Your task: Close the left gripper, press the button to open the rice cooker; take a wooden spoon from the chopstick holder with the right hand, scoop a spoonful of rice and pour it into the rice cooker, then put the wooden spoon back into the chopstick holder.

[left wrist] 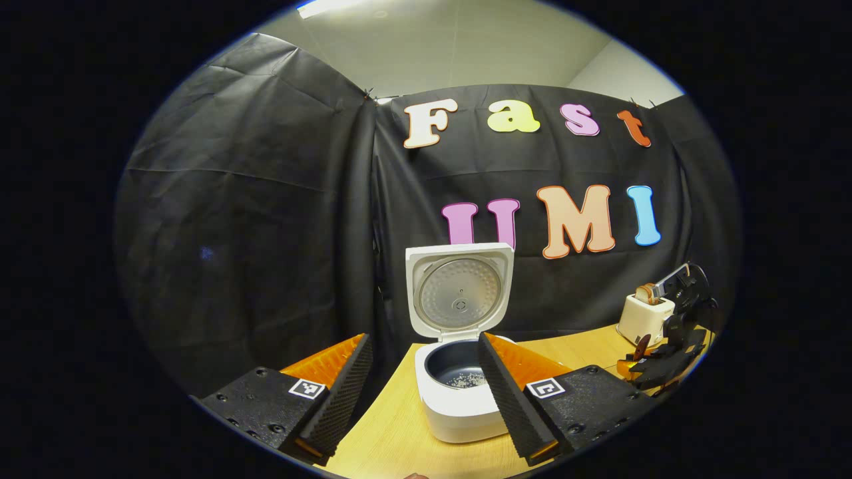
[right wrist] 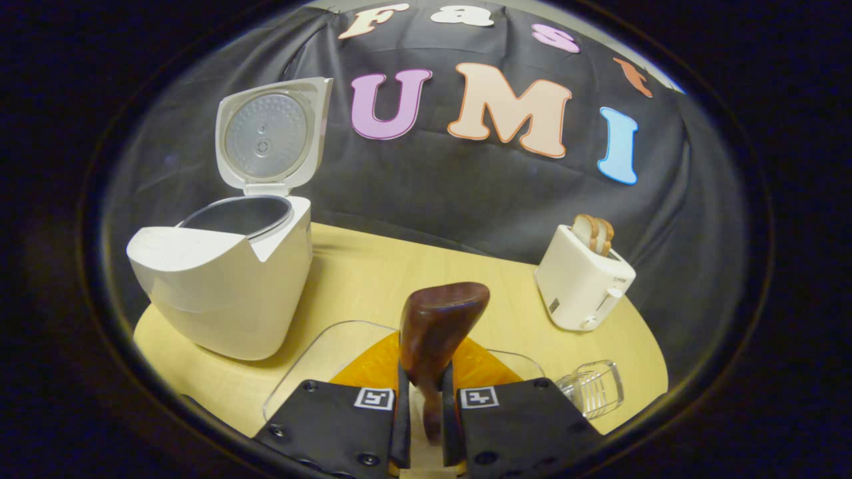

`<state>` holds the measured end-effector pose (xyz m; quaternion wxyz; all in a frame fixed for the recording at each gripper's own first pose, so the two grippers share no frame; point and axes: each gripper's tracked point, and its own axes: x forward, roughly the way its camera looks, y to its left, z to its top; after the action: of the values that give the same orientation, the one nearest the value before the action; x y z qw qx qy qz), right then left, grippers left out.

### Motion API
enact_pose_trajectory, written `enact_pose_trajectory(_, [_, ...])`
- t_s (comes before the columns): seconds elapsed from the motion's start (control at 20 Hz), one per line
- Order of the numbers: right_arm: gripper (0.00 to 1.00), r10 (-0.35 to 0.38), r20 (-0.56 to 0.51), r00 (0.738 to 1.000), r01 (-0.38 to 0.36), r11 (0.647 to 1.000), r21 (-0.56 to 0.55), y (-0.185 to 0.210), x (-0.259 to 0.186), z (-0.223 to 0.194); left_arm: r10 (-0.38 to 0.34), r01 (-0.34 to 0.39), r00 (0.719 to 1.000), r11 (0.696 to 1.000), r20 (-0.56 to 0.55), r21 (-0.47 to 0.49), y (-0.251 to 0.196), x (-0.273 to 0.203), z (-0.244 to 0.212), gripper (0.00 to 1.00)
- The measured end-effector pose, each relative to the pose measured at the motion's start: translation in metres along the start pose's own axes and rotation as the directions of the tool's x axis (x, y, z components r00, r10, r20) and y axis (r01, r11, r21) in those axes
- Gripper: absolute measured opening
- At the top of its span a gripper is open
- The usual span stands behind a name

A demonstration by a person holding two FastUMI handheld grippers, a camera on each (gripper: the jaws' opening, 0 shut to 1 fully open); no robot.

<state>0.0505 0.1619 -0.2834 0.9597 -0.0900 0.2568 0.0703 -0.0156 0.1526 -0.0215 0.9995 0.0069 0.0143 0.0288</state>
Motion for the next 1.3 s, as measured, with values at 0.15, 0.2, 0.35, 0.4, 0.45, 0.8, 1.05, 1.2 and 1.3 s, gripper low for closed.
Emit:
enact_pose_trajectory(0.15, [0.22, 0.053, -0.037, 0.998, -0.047, 0.989, 0.141, 0.008, -0.001, -0.005, 0.001, -0.001, 1.000, 1.000, 0.006, 0.000, 0.001, -0.002, 0.001, 0.93])
enact_pose_trajectory(0.2, [0.23, 0.064, -0.046, 0.997, -0.053, 0.978, 0.200, 0.005, -0.001, -0.006, 0.001, -0.001, 1.000, 1.000, 0.006, 0.000, 0.002, -0.003, 0.001, 0.93])
enact_pose_trajectory(0.35, [0.22, 0.096, -0.077, 0.992, -0.059, 0.922, 0.383, -0.011, 0.002, -0.011, -0.004, 0.004, 1.000, 1.000, 0.008, 0.000, -0.002, -0.002, 0.002, 0.93])
enact_pose_trajectory(0.4, [0.22, 0.111, -0.090, 0.990, -0.059, 0.892, 0.447, -0.019, 0.002, -0.013, -0.006, 0.006, 1.000, 1.000, 0.010, 0.000, -0.003, -0.002, 0.004, 0.93])
enact_pose_trajectory(0.45, [0.22, 0.126, -0.101, 0.987, -0.057, 0.855, 0.515, -0.025, 0.002, -0.017, -0.006, 0.006, 1.000, 1.000, 0.013, 0.001, -0.004, -0.002, 0.004, 0.93])
enact_pose_trajectory(0.8, [0.22, 0.183, -0.077, 0.980, -0.070, 0.681, 0.729, -0.054, -0.010, -0.009, -0.024, 0.024, 1.000, 1.000, 0.015, 0.006, -0.019, -0.002, 0.009, 0.93])
enact_pose_trajectory(1.05, [0.21, 0.212, -0.032, 0.977, -0.104, 0.600, 0.793, -0.060, -0.018, 0.017, -0.042, 0.042, 0.999, 0.999, 0.025, 0.013, -0.030, -0.004, 0.014, 0.94])
enact_pose_trajectory(1.2, [0.21, 0.223, 0.007, 0.975, -0.137, 0.575, 0.807, -0.062, -0.022, 0.040, -0.039, 0.039, 0.999, 0.999, 0.028, 0.008, -0.030, -0.004, 0.016, 0.94])
enact_pose_trajectory(1.3, [0.21, 0.242, 0.030, 0.970, -0.159, 0.535, 0.830, -0.057, -0.025, 0.055, -0.031, 0.031, 0.999, 1.000, 0.030, 0.005, -0.027, -0.005, 0.017, 0.94])
